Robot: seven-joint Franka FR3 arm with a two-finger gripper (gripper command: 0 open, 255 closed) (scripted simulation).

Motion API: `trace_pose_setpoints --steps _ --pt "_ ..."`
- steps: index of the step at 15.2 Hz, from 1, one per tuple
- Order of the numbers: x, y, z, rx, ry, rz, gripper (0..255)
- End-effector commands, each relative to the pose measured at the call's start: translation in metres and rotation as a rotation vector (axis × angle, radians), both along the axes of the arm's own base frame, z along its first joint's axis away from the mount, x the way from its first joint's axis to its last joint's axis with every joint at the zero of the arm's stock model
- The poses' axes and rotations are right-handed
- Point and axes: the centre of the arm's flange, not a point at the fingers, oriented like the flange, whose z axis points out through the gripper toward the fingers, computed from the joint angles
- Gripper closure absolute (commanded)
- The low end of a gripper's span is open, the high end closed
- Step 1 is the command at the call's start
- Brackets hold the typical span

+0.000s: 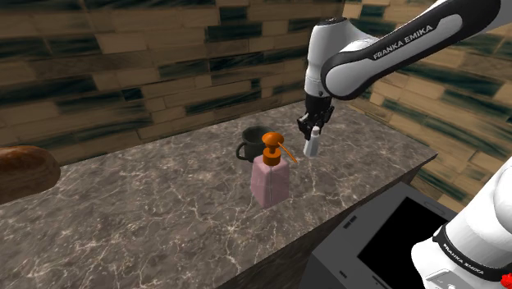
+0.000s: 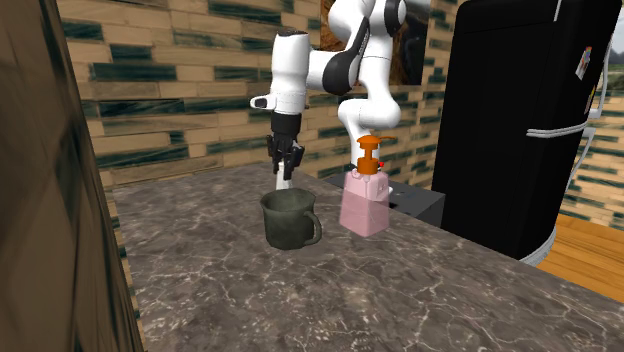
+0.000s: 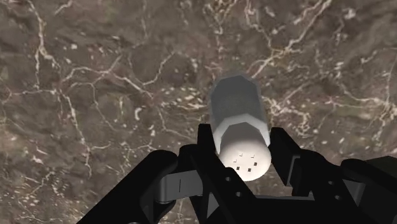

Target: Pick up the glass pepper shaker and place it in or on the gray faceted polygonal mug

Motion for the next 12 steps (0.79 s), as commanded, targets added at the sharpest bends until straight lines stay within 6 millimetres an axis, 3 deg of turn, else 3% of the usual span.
trace_pose_setpoints --steps 1,12 --pt "-0.001 0.0 0.01 0.0 0.0 0.0 255" --pt "-0.001 0.0 0.068 0.0 0.0 0.0 255"
